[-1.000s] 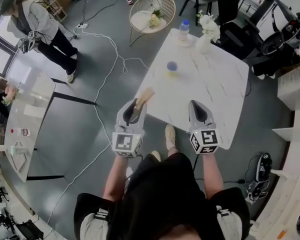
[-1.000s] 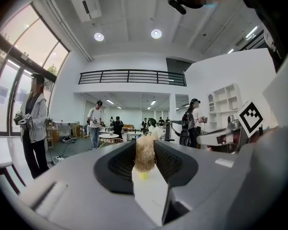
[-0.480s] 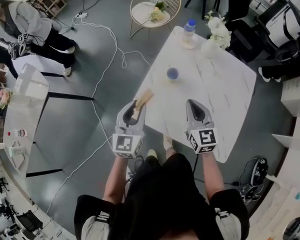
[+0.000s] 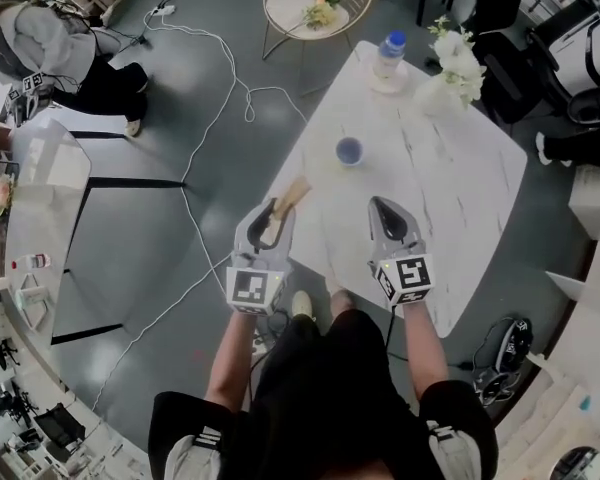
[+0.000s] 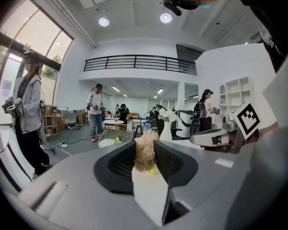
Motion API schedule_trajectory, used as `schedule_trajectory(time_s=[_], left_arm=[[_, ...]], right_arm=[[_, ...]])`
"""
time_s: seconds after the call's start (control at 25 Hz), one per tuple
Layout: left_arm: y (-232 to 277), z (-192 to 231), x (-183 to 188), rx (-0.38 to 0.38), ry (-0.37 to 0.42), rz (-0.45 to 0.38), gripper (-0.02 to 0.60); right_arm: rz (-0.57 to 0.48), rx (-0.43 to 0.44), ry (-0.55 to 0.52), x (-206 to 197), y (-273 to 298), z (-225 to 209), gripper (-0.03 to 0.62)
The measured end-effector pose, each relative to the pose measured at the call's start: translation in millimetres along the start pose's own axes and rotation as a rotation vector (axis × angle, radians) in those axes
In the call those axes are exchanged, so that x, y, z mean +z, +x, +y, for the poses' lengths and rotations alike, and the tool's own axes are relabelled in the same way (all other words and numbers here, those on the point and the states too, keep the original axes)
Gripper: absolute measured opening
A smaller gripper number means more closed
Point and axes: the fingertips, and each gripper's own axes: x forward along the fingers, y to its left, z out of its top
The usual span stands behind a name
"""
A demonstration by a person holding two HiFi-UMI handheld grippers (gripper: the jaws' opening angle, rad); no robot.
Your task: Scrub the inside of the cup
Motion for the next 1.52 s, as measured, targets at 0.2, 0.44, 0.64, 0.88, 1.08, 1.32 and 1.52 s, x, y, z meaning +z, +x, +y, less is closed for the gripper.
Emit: schedule_trajectory(time_s=[0.2,0.44,0.64,0.88,1.08,1.32,1.52], left_arm=[[18,-2,-8,0.0,-0.006,0.004,0.123],[35,-4,-30,-0.005,-0.009,0.029,0.123],[44,2,-47,0.012,-0.024,0.047,0.123],[56,7,-69,0.02,-0.018,0.08,0.123],[63,11,-75,0.036,-0.04,0.088,0.123],[70,14,-73,0.053,-0.088,0.093,0.123],[71,19,-85,0.06,-0.073,0.103,0.123]], right_arm=[[0.02,0.017,0.001,-18,20,-9,0.005],[0.053,0.044,0.028,-43,40,-20,0.008],[0.081,0.065,0.056,-63,59,-28,0.018],[0.144,0.067,0.033,-90,83,-38,0.035],[0.201,0.077,-0.006,-108,99,-43,0.069],[0.239,0.091,-0.046,-124,117,-45,0.124],[0.258,0.078,-0.069,-135,130,-53,0.184]])
